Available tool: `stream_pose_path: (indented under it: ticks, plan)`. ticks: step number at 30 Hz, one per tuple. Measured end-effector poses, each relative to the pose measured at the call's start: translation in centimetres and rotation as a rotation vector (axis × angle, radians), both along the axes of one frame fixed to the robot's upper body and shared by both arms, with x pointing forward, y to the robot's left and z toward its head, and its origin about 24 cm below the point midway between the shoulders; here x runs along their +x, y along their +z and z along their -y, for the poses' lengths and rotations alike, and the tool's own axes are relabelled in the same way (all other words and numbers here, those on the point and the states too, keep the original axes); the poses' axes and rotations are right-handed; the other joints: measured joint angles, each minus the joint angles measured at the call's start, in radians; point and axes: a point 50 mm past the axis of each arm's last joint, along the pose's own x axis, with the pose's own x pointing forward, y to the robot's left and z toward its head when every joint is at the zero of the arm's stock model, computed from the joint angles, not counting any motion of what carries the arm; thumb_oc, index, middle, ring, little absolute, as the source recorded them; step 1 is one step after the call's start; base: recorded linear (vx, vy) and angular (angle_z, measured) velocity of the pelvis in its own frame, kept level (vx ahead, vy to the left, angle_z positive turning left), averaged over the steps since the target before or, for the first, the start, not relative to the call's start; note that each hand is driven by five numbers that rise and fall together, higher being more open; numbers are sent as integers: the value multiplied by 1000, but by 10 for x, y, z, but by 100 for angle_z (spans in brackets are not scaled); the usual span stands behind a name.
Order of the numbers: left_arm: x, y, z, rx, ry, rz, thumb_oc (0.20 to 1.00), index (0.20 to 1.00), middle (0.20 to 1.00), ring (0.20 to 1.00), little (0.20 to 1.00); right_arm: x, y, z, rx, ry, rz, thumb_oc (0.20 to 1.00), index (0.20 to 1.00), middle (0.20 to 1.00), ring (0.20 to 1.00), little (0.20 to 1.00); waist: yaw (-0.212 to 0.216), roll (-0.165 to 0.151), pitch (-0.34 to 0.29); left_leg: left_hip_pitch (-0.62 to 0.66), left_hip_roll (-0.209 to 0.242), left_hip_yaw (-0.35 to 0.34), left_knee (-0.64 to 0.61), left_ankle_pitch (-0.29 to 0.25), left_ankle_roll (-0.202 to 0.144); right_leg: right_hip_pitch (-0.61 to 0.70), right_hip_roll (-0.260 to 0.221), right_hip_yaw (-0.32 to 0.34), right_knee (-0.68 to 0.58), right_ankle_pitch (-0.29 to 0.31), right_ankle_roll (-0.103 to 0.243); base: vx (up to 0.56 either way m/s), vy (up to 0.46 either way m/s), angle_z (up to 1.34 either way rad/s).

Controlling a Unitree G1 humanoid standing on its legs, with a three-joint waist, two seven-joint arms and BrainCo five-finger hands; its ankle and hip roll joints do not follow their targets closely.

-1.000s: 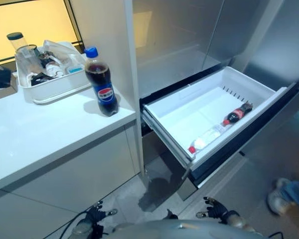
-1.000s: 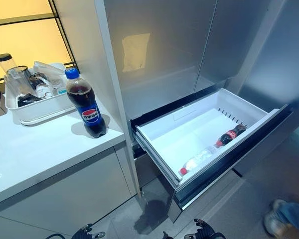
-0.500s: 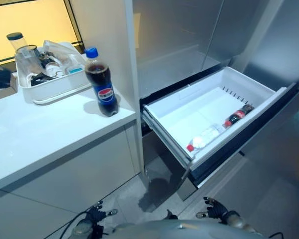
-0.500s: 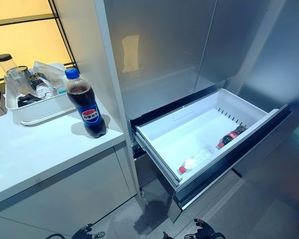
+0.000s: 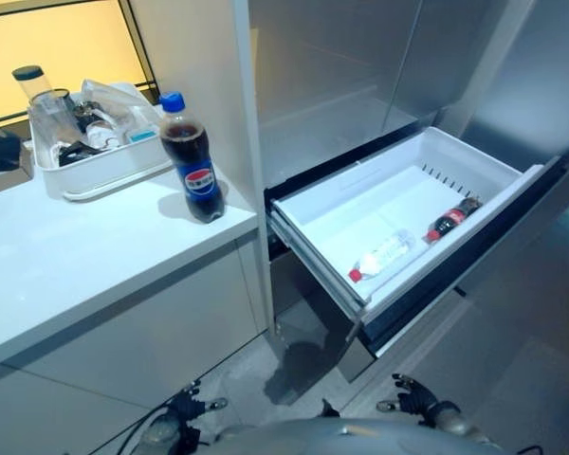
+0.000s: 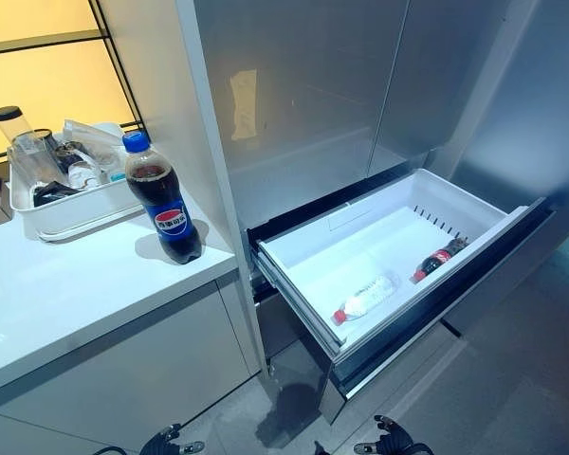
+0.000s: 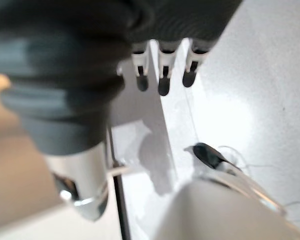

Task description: Take the drinks into the refrigerator

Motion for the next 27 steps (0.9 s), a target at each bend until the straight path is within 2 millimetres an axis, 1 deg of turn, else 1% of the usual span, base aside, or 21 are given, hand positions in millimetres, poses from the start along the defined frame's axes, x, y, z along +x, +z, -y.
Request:
stream_pose_path:
  ticks: [2,3,4,5,6,7,8,9,10,11,12,13,15,19,25,26,27]
  plan:
    - [38,23,13,-33,-125,195,1000,1000,1000,1000,1000,5,6,15,-2,-156,62,1000,1000,1000,1000,1000,0,3,5,-4,-1,3,-6,-5,6,-2,-1,3,1,3,2,-2,1,-5]
    - [47,30,16,-38,-146,241,1000,1000,1000,1000,1000,8,8,18,-5,-182,79,1000,1000,1000,1000,1000,-2,5,4,0,-1,3,-5,-6,6,-1,-1,3,1,3,2,1,-7,-4]
    - [63,47,20,-53,-202,350,1000,1000,1000,1000,1000,13,14,26,-8,-249,136,1000,1000,1000,1000,1000,-1,4,4,-4,0,5,-7,-6,7,-2,-1,6,1,5,3,0,0,0]
    - [78,60,21,-59,-219,424,1000,1000,1000,1000,1000,18,18,33,-17,-287,175,1000,1000,1000,1000,1000,-3,7,5,0,0,5,-6,-6,7,0,-1,6,1,5,3,-1,-9,-5]
    - [89,78,24,-75,-256,508,1000,1000,1000,1000,1000,24,25,39,-13,-338,234,1000,1000,1000,1000,1000,-11,5,6,-3,0,6,-6,-6,7,-2,0,8,0,5,3,0,0,0]
    - [96,91,25,-93,-279,577,1000,1000,1000,1000,1000,29,30,43,-18,-363,277,1000,1000,1000,1000,1000,-24,4,7,-4,0,6,-6,-5,7,-2,0,8,0,6,3,0,0,0]
    - [110,116,26,-131,-295,692,1000,1000,1000,1000,1000,43,44,52,-35,-376,365,1000,1000,1000,1000,1000,-29,8,7,-1,-1,7,-6,-2,2,-1,0,10,-1,7,3,9,-4,-4]
    - [116,129,28,-154,-308,745,1000,1000,1000,1000,1000,50,53,58,-40,-394,420,1000,1000,1000,1000,1000,-34,8,7,-1,-2,11,-6,-2,2,-2,0,14,-1,8,3,11,-2,-8]
    - [125,151,32,-203,-332,839,1000,1000,1000,1000,1000,60,68,67,-52,-440,512,1000,1000,1000,1000,1000,-45,8,9,-3,-2,13,-6,-2,2,-4,0,17,-1,9,4,8,2,-7]
    - [133,166,35,-243,-333,915,1000,1000,1000,1000,1000,69,78,74,-64,-469,575,1000,1000,1000,1000,1000,-48,10,8,1,-3,14,-5,-2,3,-1,0,18,-1,9,5,-24,-6,-7]
    - [137,173,36,-256,-334,938,1000,1000,1000,1000,1000,74,83,76,-66,-481,604,1000,1000,1000,1000,1000,-50,10,8,2,-3,18,-6,-2,2,0,1,22,-2,9,5,-15,-3,-13]
    - [142,188,39,-284,-346,999,1000,1000,1000,1000,1000,82,95,80,-69,-497,676,1000,1000,1000,1000,1000,-50,9,9,-1,-2,27,-5,-2,2,-7,2,31,-1,11,4,-14,0,-15]
    - [146,198,42,-309,-357,1043,1000,1000,1000,1000,1000,86,104,84,-81,-510,724,1000,1000,1000,1000,1000,-52,10,11,1,-2,30,-4,-2,2,-7,3,33,-2,11,4,20,6,-9]
    - [148,206,41,-328,-347,1075,1000,1000,1000,1000,1000,96,122,84,-92,-504,819,1000,1000,1000,1000,1000,-51,12,15,6,-2,33,-5,-3,2,-9,4,37,-2,12,4,8,1,-2]
    - [147,213,40,-340,-336,1110,1000,1000,1000,1000,1000,101,131,81,-101,-485,867,1000,1000,1000,1000,1000,-49,15,20,13,-2,33,-6,-4,2,-4,3,37,-2,11,5,0,0,0]
    - [145,221,37,-337,-328,1148,1000,1000,1000,1000,1000,107,142,77,-93,-457,923,1000,1000,1000,1000,1000,-50,16,26,13,-2,34,-6,-4,2,-4,3,38,-2,12,4,0,0,0]
    - [145,225,37,-337,-327,1167,1000,1000,1000,1000,1000,109,146,77,-95,-446,947,1000,1000,1000,1000,1000,-50,17,27,13,-1,34,-6,-4,2,-4,3,38,-2,12,4,0,0,0]
